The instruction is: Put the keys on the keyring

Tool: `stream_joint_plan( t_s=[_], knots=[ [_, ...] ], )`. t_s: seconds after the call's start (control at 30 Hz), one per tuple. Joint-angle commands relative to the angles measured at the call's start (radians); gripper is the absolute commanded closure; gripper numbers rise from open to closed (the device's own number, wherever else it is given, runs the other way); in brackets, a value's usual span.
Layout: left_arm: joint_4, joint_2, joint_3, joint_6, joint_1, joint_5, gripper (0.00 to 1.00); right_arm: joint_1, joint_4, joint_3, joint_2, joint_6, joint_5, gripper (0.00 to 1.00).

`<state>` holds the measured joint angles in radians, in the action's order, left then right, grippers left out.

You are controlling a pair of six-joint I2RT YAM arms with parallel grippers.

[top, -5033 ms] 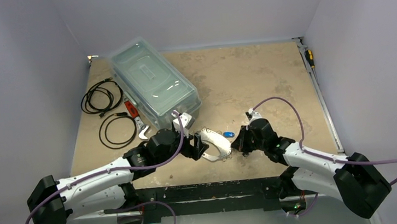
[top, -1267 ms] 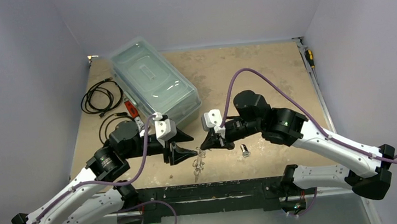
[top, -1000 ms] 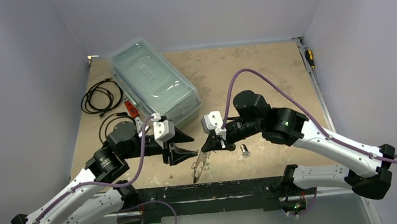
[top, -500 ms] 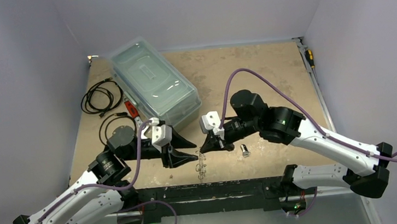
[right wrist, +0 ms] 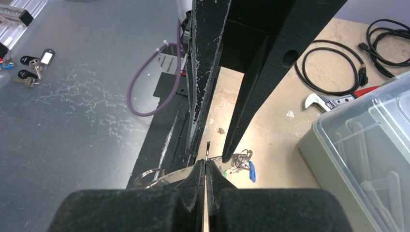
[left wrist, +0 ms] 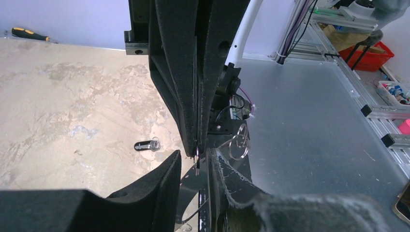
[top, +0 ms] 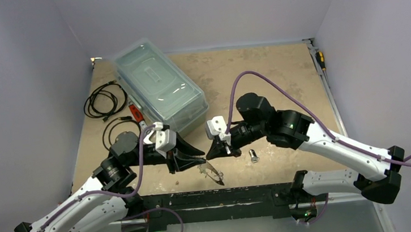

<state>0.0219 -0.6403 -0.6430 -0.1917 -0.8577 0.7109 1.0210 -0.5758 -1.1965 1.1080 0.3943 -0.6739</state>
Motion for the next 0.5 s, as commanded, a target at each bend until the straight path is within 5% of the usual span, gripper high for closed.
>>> stream_joint_plan(
  t_s=[0.0,0.47],
  knots=[
    [0.042,-0.004,0.002,-0.007,0.005,0.017,0.75,0.006,0.033,-0.053,-0.012,0.017,-0.025,1.00],
    [0.017,-0.024,-0.007,-0.005,0.004,0.004,0.78,0.007,0.048,-0.053,-0.024,0.008,-0.003,1.00]
  ],
)
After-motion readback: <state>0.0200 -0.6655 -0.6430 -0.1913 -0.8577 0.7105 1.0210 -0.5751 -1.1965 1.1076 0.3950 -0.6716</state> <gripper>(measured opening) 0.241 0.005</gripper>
